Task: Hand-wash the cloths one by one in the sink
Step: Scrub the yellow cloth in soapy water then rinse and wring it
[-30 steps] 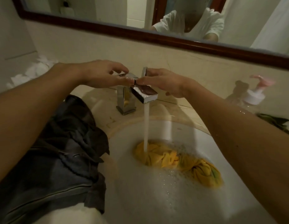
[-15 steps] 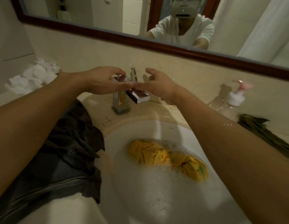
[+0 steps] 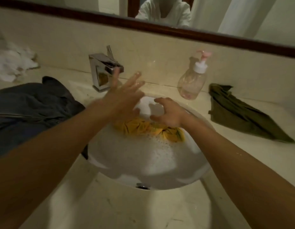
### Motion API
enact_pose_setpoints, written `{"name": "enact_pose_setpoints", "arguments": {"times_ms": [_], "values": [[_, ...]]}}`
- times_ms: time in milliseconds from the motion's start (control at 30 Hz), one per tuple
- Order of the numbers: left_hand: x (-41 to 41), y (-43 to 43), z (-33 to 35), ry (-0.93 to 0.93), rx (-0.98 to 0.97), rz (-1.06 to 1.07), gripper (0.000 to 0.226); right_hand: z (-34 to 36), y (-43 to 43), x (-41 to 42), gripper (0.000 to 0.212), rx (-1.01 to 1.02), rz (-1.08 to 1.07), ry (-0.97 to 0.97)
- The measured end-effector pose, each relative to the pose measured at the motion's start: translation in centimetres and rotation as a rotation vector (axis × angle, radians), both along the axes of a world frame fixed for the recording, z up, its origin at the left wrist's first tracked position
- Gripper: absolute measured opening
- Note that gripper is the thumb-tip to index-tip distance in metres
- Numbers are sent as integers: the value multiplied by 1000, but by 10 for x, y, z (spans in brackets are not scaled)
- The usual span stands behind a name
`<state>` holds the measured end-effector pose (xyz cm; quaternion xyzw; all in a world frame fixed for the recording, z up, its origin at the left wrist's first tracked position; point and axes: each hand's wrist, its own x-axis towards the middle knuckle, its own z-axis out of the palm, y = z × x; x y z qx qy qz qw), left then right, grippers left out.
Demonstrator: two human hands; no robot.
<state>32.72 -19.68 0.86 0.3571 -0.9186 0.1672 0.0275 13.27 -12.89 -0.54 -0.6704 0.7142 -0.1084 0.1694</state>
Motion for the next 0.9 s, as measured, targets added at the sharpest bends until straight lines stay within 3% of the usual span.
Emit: {"name": "enact_pose_setpoints", "arguments": {"times_ms": [100, 267, 400, 500, 567, 633, 700, 800, 833, 900], "values": [[-12, 16, -44, -104, 267, 34, 68, -27, 10, -7, 89, 148, 59, 120], [-1, -5, -93, -247, 609, 380, 83, -70, 4, -22, 85, 429, 51, 227], [1, -18, -123, -279, 625, 441, 78, -97, -10, -24, 100, 523, -27, 379], [-15, -14, -124, -126, 551, 325, 65, -102, -19, -16, 87, 372, -63, 473], [-17, -21, -121, 8, 565, 215, 57, -101, -25, -17, 67, 295, -107, 356], [-16, -26, -115, 108, 760, 205, 48, -93, -28, -22, 40, 353, -133, 79], [-21, -29, -107, 178, 976, 281, 54, -82, -21, -30, 13, 473, -115, -190], [-26, -35, -96, 146, 1058, 355, 53, -72, -13, -37, 14, 723, -161, -458], [-24, -36, -95, 96, 1003, 359, 53, -69, -10, -36, 13, 769, -177, -454], [-16, -39, -94, -33, 779, 379, 53, -69, -12, -38, 31, 686, -158, -313]]}}
